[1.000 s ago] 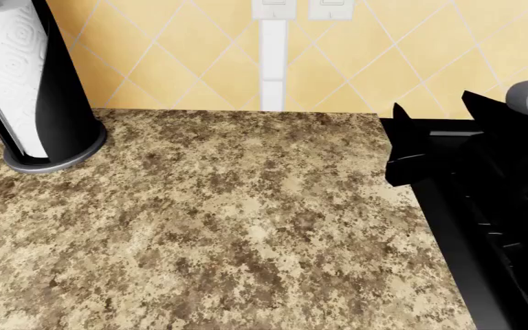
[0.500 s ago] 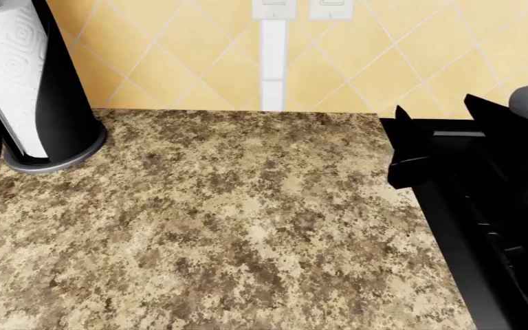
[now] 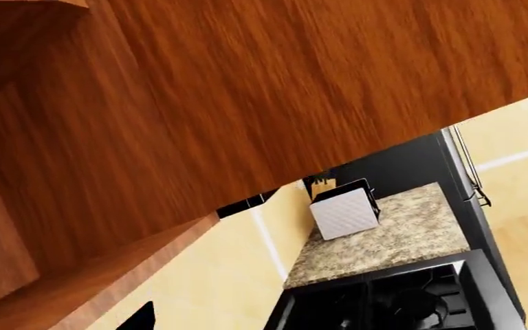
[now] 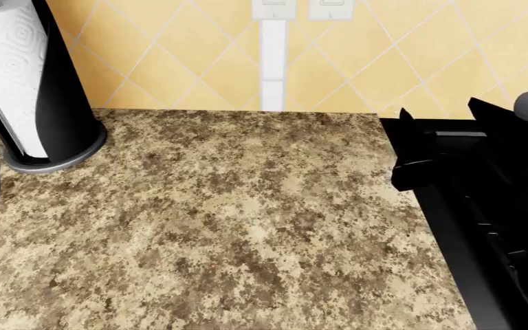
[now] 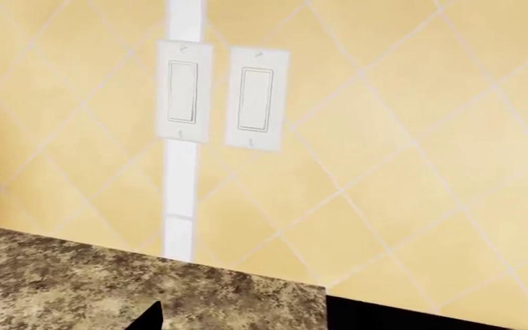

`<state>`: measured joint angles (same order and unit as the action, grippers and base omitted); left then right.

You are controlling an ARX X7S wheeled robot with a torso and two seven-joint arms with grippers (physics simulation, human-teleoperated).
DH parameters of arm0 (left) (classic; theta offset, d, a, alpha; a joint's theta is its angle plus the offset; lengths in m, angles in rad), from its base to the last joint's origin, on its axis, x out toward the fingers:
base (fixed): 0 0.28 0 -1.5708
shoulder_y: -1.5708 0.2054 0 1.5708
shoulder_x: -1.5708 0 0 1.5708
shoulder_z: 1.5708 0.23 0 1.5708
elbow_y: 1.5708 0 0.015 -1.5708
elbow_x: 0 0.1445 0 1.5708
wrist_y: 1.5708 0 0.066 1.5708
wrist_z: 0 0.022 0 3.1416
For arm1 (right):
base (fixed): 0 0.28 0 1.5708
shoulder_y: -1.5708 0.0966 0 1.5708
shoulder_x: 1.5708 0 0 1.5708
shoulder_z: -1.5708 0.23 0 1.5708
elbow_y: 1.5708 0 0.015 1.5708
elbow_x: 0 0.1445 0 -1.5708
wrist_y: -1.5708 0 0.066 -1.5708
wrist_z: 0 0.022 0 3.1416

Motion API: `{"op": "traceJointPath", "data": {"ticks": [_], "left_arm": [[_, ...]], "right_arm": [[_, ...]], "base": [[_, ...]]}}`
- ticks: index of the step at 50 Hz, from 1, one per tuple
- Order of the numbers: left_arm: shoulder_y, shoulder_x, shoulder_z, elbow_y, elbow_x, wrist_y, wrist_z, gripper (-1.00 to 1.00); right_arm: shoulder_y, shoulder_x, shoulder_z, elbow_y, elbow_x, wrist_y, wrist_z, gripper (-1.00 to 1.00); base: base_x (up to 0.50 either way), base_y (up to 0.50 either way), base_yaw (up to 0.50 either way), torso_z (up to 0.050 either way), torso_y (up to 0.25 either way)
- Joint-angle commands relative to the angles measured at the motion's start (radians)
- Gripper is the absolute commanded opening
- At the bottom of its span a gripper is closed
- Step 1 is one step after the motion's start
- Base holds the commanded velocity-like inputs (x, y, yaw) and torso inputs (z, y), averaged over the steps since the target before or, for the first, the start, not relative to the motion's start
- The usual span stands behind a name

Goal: Pick the lemon, kiwi from the counter and place them in the cabinet. Then close the cabinet.

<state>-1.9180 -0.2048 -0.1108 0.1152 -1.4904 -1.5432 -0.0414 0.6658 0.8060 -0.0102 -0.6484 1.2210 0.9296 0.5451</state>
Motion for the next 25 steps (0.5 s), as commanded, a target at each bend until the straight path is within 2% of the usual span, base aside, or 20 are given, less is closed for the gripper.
{"op": "traceJointPath", "data": {"ticks": [1,10,17,25], "left_arm": [[0.115,-0.061,0.087,0.058,-0.207,0.011,-0.141,1.0],[0.192,-0.109,0.172,0.068,-0.281,0.023,-0.236,1.0],[0.298,-0.177,0.247,0.1,-0.271,0.02,-0.338,1.0],[0.413,-0.265,0.289,0.2,-0.252,0.021,-0.393,1.0]], "right_arm": [[-0.024,0.009,0.016,-0.002,-0.003,-0.016,-0.007,1.0],[-0.052,0.017,0.052,-0.012,0.018,-0.034,0.0,1.0],[-0.136,0.054,0.168,-0.053,0.063,-0.072,0.025,1.0],[-0.257,0.069,0.333,-0.102,0.089,-0.129,0.045,1.0]], "base": [[0.0,0.0,0.0,0.0,0.0],[0.0,0.0,0.0,0.0,0.0],[0.0,0.0,0.0,0.0,0.0],[0.0,0.0,0.0,0.0,0.0]]}}
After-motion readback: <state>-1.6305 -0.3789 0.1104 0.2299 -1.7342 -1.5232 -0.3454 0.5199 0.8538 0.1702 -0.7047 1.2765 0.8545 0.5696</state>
